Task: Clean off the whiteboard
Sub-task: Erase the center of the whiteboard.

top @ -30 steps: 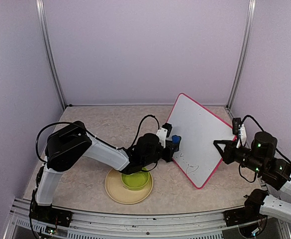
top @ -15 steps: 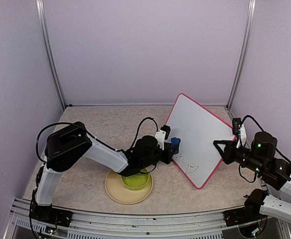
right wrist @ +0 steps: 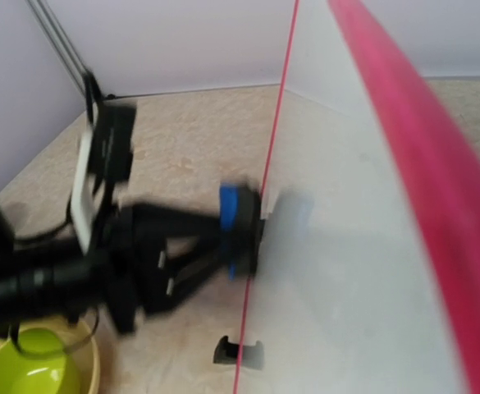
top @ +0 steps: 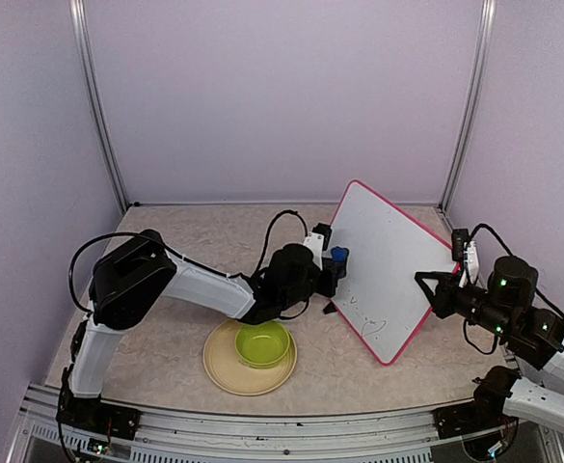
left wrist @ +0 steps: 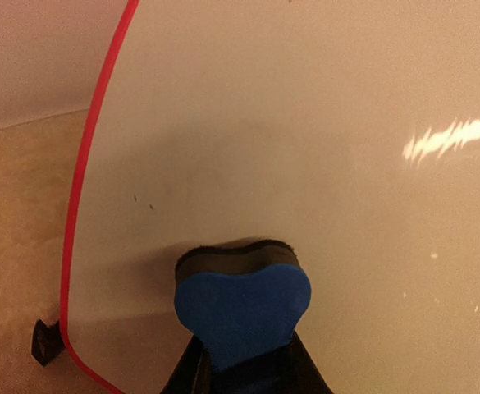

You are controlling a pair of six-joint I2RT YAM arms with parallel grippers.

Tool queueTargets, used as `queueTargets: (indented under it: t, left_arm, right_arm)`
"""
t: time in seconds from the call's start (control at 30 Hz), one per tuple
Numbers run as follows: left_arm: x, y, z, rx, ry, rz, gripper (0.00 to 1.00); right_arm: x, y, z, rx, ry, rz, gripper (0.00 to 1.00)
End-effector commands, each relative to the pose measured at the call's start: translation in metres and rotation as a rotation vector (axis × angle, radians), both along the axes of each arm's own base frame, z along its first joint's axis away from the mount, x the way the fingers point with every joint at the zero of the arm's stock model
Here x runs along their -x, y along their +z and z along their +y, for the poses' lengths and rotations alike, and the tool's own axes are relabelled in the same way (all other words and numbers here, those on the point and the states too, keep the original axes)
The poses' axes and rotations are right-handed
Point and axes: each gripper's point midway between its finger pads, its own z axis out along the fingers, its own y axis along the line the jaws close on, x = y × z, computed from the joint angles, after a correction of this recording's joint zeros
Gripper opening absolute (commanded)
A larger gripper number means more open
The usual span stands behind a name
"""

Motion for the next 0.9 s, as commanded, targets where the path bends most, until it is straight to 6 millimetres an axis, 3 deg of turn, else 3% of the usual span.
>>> queueTargets:
  t: [0.0,0.3,0.67,0.87]
  left_arm:
    - [-0.037,-0.006,0.002,-0.093,0.099,-0.017,0.00]
    - [-0.022,-0.043,0.011,-0.160,0.073,0.007,0.00]
    - [0.018,-0.048,-0.009,-0.157,-0.044,-0.022,0.00]
    - [0.017,-0.040,0.005,-0.125,0.002,-0.019,0.00]
  right_arm:
    - [0.006,0.021,0.005,-0.058,0.040,-0.059,0.00]
    - [0.003,0.017,0.007,-0.052,0.042,-0.053,0.00]
    - [-0.005,0.020,0.003,-0.079,-0.009,-0.080,0.00]
    - [-0.013,0.009,0.007,-0.090,-0.021,-0.100,0.00]
